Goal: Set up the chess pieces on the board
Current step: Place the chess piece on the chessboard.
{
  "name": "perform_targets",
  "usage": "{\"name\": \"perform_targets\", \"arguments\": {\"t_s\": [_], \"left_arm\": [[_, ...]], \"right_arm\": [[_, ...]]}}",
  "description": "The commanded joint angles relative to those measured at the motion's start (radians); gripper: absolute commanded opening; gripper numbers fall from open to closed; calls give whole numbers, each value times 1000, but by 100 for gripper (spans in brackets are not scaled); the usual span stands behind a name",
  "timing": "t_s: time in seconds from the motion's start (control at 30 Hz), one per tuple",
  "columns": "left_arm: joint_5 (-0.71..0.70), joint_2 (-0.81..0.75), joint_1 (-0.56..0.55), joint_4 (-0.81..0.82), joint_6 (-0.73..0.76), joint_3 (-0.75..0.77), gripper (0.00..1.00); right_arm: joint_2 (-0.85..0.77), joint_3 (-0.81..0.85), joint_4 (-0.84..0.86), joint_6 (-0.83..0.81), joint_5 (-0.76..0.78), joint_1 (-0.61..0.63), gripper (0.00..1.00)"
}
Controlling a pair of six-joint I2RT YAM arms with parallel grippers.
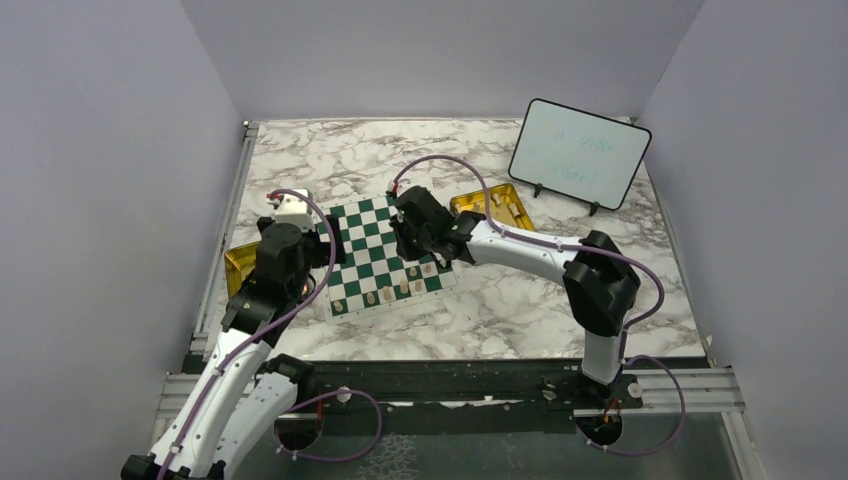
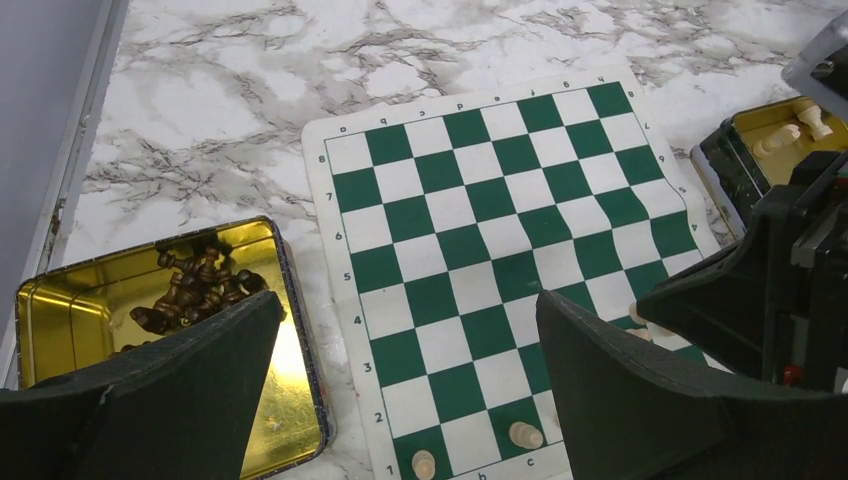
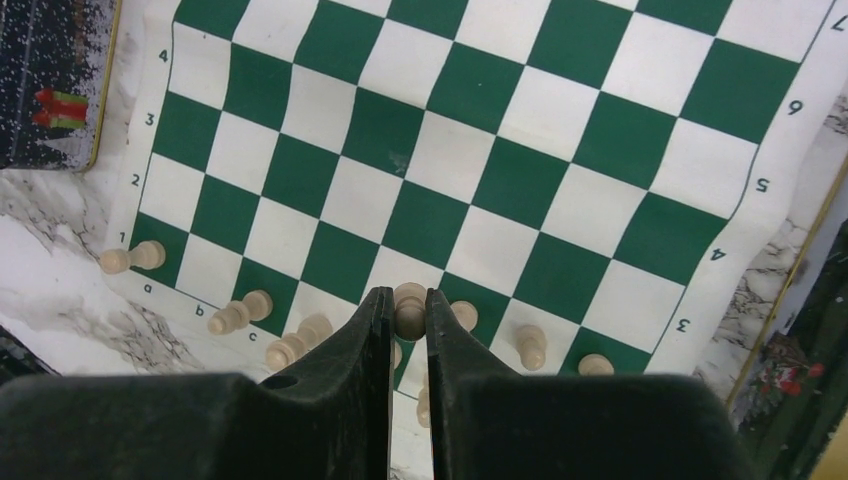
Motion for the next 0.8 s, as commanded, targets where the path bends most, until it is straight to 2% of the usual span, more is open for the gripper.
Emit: {"name": "perform_targets", "arguments": {"t_s": [0.0, 0.77], "left_arm": [[-26, -16, -5, -2, 5, 23, 99], [-31, -19, -5, -6, 2, 25, 99]], "right_arm": [[34, 37, 4, 27, 42, 28, 15], [159, 74, -16, 52, 105, 89, 15]]}}
